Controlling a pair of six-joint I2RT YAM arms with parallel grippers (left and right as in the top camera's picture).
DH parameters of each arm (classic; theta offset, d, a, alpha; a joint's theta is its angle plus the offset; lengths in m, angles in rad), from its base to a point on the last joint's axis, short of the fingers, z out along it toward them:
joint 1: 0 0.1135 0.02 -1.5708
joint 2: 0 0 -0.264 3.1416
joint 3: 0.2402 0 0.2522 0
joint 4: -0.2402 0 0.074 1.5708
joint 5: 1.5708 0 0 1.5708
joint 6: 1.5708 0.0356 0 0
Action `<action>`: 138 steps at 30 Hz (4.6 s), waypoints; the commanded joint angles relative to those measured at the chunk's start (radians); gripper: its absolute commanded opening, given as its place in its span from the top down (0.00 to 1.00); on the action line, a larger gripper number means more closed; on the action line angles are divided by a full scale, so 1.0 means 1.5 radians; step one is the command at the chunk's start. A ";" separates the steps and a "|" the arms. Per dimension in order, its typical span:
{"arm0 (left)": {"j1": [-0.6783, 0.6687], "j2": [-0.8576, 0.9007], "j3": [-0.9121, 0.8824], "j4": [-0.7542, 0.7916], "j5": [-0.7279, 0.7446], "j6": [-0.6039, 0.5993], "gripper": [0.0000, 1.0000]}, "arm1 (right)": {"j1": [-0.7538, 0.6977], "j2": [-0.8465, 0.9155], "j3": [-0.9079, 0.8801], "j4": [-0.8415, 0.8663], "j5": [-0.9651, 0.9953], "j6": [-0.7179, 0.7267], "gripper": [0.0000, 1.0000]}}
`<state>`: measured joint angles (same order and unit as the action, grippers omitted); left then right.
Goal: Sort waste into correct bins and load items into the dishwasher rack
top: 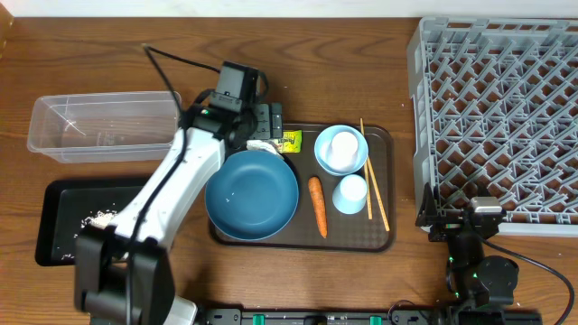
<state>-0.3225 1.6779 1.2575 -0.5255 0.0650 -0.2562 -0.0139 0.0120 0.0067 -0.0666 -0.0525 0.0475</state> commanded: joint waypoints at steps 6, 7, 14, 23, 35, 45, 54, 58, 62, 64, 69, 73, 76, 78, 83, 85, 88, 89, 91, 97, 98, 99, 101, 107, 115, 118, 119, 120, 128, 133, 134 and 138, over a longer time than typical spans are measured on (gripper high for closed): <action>0.002 0.076 0.013 0.002 -0.045 0.055 0.06 | -0.004 -0.004 -0.001 -0.003 0.002 -0.008 0.01; 0.002 0.081 0.013 -0.003 -0.045 0.063 0.06 | -0.004 -0.004 -0.001 -0.003 0.002 -0.008 0.01; 0.001 0.097 0.012 -0.012 -0.049 0.069 0.14 | -0.004 -0.004 -0.001 -0.003 0.002 -0.008 0.01; 0.001 0.103 0.001 -0.020 -0.049 0.069 0.19 | -0.004 -0.004 -0.001 -0.003 0.002 -0.008 0.01; 0.001 0.131 0.001 -0.001 -0.049 0.068 0.19 | -0.004 -0.004 -0.001 -0.003 0.002 -0.008 0.01; 0.001 0.131 0.001 -0.001 -0.049 0.058 0.20 | -0.004 -0.004 -0.001 -0.003 0.002 -0.008 0.01; -0.003 0.131 0.001 -0.017 -0.049 0.058 0.27 | -0.004 -0.004 -0.001 -0.003 0.002 -0.008 0.01; -0.003 0.132 0.000 -0.017 -0.049 0.058 0.28 | -0.004 -0.004 -0.001 -0.003 0.002 -0.008 0.01; -0.003 0.132 -0.004 -0.018 -0.038 0.058 0.34 | -0.004 -0.004 -0.001 -0.003 0.002 -0.008 0.01; -0.003 0.132 -0.006 -0.017 -0.032 0.058 0.35 | -0.004 -0.004 -0.001 -0.003 0.002 -0.008 0.01; -0.003 0.132 -0.007 -0.009 -0.034 0.064 0.36 | -0.004 -0.004 -0.001 -0.003 0.002 -0.008 0.01; -0.003 0.132 -0.007 -0.011 -0.032 0.063 0.41 | -0.004 -0.004 -0.001 -0.003 0.002 -0.008 0.01; -0.003 0.132 -0.007 -0.010 -0.032 0.064 0.49 | -0.004 -0.004 -0.001 -0.003 0.002 -0.008 0.01; -0.003 0.132 -0.007 -0.009 -0.032 0.064 0.55 | -0.004 -0.004 -0.001 -0.003 0.002 -0.008 0.01; -0.003 0.132 -0.007 -0.002 -0.033 0.070 0.62 | -0.004 -0.004 -0.001 -0.003 0.002 -0.008 0.01; -0.003 0.132 -0.007 0.004 -0.034 0.071 0.62 | -0.004 -0.004 -0.001 -0.003 0.002 -0.008 0.01; -0.002 0.132 -0.007 0.016 -0.034 0.074 0.62 | -0.004 -0.004 -0.001 -0.003 0.002 -0.008 0.01; -0.002 0.133 -0.007 0.021 -0.034 0.077 0.62 | -0.004 -0.004 -0.001 -0.003 0.002 -0.008 0.01; -0.002 0.135 -0.007 0.027 -0.034 0.079 0.63 | -0.004 -0.004 -0.001 -0.003 0.002 -0.008 0.01; -0.002 0.158 -0.007 0.023 -0.034 0.079 0.69 | -0.004 -0.004 -0.001 -0.003 0.002 -0.008 0.01; -0.002 0.164 -0.007 0.022 -0.034 0.079 0.70 | -0.004 -0.004 -0.001 -0.003 0.002 -0.008 0.01; -0.002 0.170 -0.007 0.020 -0.034 0.079 0.71 | -0.004 -0.004 -0.001 -0.003 0.002 -0.008 0.01; -0.002 0.177 -0.007 0.015 -0.034 0.085 0.74 | -0.004 -0.004 -0.001 -0.003 0.002 -0.008 0.01; -0.002 0.162 -0.006 0.013 -0.037 0.088 0.80 | -0.004 -0.004 -0.001 -0.003 0.002 -0.008 0.01; -0.002 0.084 -0.005 0.013 -0.036 0.085 0.94 | -0.004 -0.004 -0.001 -0.003 0.002 -0.008 0.01; -0.002 0.044 -0.005 0.013 -0.036 0.080 0.94 | -0.004 -0.004 -0.001 -0.003 0.002 -0.008 0.01; -0.002 0.032 -0.005 0.013 -0.036 0.080 0.94 | -0.004 -0.004 -0.001 -0.003 0.002 -0.008 0.01; -0.002 0.017 -0.005 0.013 -0.036 0.080 0.94 | -0.004 -0.004 -0.001 -0.003 0.002 -0.008 0.01; 0.019 -0.067 -0.005 0.018 -0.149 0.037 0.94 | -0.004 -0.004 -0.001 -0.003 0.002 -0.008 0.01; 0.090 -0.090 -0.005 0.045 -0.229 -0.020 0.94 | -0.004 -0.004 -0.001 -0.003 0.002 -0.008 0.01; 0.109 -0.090 -0.005 0.052 -0.229 -0.020 0.94 | -0.004 -0.004 -0.001 -0.003 0.002 -0.008 0.01; 0.198 -0.080 -0.005 0.073 -0.229 -0.023 0.94 | -0.004 -0.004 -0.001 -0.003 0.002 -0.008 0.01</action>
<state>-0.1047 1.5578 1.2533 -0.4255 -0.2249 -0.2607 -0.0139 0.0120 0.0067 -0.0669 -0.0525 0.0475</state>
